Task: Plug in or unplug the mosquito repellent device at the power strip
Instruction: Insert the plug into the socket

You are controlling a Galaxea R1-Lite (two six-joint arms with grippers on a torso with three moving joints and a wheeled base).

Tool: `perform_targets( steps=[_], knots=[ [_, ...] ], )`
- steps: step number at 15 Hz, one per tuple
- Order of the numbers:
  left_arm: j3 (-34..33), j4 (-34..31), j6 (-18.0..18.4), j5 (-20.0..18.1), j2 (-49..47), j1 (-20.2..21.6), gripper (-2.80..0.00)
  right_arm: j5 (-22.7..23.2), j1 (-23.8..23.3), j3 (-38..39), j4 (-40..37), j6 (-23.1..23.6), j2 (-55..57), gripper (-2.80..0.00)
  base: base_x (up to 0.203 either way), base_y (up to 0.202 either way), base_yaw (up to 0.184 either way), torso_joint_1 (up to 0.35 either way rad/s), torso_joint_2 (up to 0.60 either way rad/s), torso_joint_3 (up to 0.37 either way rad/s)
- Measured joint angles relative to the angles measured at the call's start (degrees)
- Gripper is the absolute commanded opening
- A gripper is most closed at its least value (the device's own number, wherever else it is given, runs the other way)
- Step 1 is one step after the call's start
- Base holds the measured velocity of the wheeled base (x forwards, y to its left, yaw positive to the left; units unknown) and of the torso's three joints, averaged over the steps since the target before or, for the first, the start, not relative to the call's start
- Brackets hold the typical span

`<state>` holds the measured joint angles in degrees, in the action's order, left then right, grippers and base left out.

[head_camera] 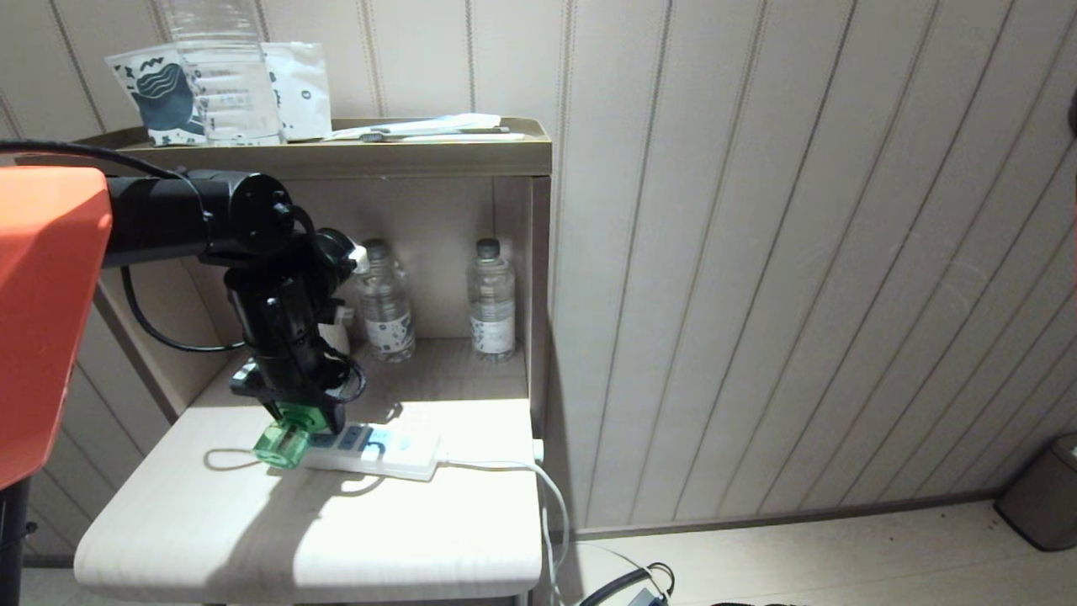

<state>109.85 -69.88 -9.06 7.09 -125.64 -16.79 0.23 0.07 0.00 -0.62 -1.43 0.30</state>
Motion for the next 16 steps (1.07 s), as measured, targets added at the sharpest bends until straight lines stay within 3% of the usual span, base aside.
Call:
perform_targets(
  steps=[5, 6, 7, 16],
  knots=[
    [0.1, 0.7, -1.1, -2.7, -0.3, 0.1, -2.80, 0.0, 0.0, 0.0, 0.0, 0.0, 0.0, -2.80, 0.000, 0.000, 0.000, 0.000, 0.00, 0.000],
    [0.3, 0.7, -1.1, -2.6, -0.3, 0.1, -2.13, 0.0, 0.0, 0.0, 0.0, 0.0, 0.0, -2.80, 0.000, 0.000, 0.000, 0.000, 0.00, 0.000],
    [0.4, 0.9, -1.0, -2.7, -0.4, 0.1, 0.00, 0.0, 0.0, 0.0, 0.0, 0.0, 0.0, -2.80, 0.000, 0.000, 0.000, 0.000, 0.00, 0.000],
    [0.5, 1.0, -0.1, -2.3, -0.4, 0.0, 0.00, 0.0, 0.0, 0.0, 0.0, 0.0, 0.0, -2.80, 0.000, 0.000, 0.000, 0.000, 0.00, 0.000]
  ],
)
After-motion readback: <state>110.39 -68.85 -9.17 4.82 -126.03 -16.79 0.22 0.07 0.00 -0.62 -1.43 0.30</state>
